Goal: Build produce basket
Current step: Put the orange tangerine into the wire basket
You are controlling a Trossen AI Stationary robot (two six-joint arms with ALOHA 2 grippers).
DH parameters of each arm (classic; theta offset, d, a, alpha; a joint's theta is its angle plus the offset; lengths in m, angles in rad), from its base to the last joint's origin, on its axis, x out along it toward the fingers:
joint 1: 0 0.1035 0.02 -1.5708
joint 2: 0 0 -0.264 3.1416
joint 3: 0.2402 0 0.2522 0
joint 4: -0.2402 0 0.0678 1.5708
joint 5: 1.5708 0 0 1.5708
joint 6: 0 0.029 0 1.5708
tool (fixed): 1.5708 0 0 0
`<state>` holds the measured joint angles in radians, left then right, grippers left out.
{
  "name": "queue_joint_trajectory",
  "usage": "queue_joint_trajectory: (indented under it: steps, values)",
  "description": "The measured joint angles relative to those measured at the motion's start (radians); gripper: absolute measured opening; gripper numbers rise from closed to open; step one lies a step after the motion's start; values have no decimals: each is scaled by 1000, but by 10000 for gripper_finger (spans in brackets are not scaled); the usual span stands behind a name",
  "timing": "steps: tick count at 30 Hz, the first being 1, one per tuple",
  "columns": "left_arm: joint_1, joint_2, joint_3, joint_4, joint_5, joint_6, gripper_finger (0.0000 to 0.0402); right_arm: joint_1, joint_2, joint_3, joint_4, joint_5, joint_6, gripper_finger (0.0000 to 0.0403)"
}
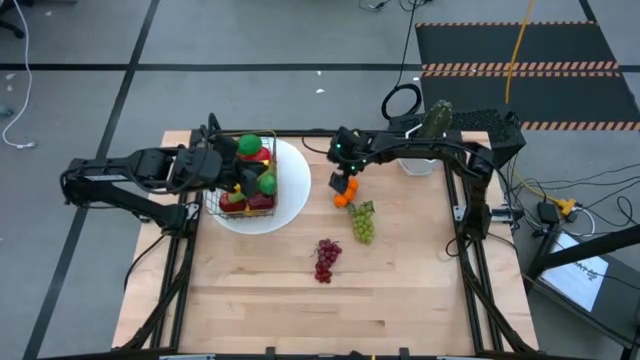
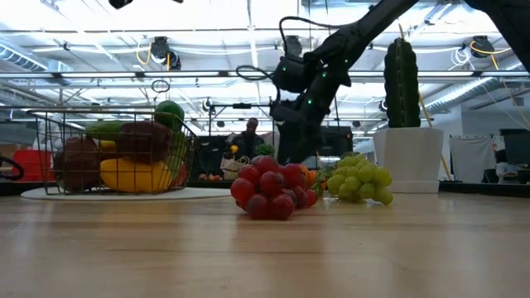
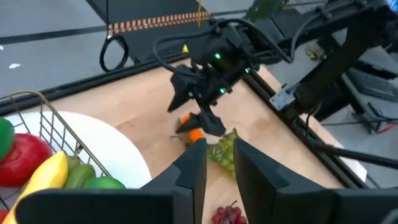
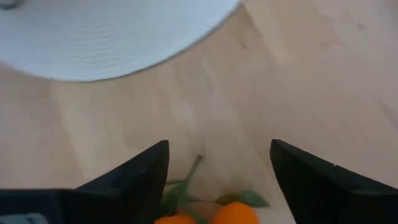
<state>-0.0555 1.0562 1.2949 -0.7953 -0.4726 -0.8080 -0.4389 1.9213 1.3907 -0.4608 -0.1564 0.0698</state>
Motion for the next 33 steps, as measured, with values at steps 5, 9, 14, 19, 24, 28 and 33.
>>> queue_joint_trajectory:
  steps: [5,9,14,19,24,28,33]
  values:
    - [0,20,0,-2,32,1,70,0,13,0,-16,52,47,247]
    - [0,25,-1,-3,36,-6,65,0,11,0,-4,52,49,226]
    - [0,33,-1,-2,36,-7,66,6,11,0,16,52,47,213]
    - [-13,31,-1,-1,39,-28,67,12,11,0,5,52,56,213]
    - [-30,30,-1,1,42,-48,67,22,11,0,-2,52,67,212]
    - [-39,31,-1,1,42,-51,67,30,19,1,-5,50,88,212]
    - [-54,30,-1,1,42,-47,67,42,69,0,-41,21,128,212]
